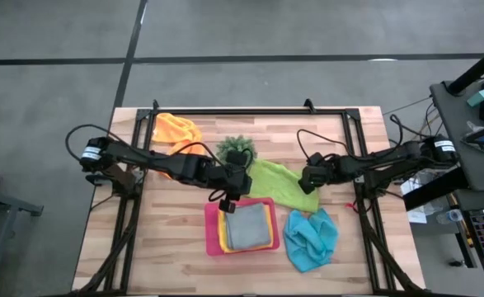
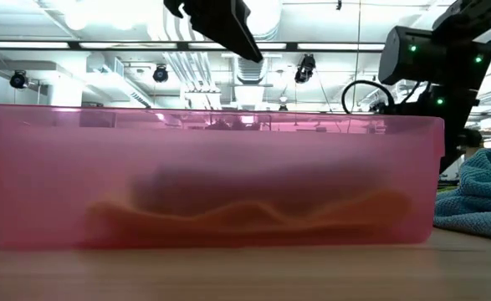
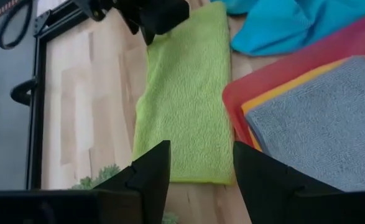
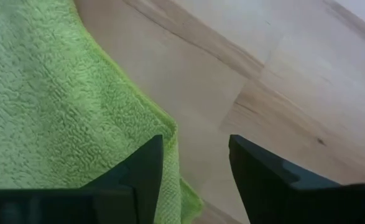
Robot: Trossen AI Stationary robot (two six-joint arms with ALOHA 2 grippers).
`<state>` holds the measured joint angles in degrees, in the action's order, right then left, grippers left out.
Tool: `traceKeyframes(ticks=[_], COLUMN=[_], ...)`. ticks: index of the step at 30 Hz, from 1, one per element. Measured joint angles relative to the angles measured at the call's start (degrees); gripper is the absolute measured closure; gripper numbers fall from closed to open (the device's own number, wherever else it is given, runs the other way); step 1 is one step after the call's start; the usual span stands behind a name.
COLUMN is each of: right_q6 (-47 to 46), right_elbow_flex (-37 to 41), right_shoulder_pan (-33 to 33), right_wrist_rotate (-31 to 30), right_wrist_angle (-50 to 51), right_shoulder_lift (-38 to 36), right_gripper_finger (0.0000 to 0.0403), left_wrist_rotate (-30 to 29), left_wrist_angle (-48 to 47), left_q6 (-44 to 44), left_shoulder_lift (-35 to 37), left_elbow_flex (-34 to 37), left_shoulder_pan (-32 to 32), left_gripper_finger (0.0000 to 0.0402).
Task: Fold microfiber towels
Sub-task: Fold the green microfiber cloth
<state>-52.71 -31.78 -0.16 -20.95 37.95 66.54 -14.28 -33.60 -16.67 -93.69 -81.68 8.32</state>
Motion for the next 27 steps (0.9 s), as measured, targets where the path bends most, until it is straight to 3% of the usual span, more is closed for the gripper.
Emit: traceKeyframes(ticks=[17,27], right_q6=[-1.3,0.86], right_elbow_flex=[-1.68,-1.67], right_shoulder_pan=[0.28,0.28], right_wrist_rotate=[1.59,1.95], right_wrist_angle=[-1.01,-0.72], right_shoulder_lift=[2.1,5.63], right_gripper_finger=[0.0261,0.0317], left_wrist_rotate=[-2.54,-2.54], left_wrist_angle=[0.06,0.09], left_q6=[1.4,1.4], left_shoulder_lift=[0.0,0.0], left_elbow_flex=[2.44,2.46], left_shoulder_pan=[-0.04,-0.04], left_gripper_finger=[0.0243,0.0243])
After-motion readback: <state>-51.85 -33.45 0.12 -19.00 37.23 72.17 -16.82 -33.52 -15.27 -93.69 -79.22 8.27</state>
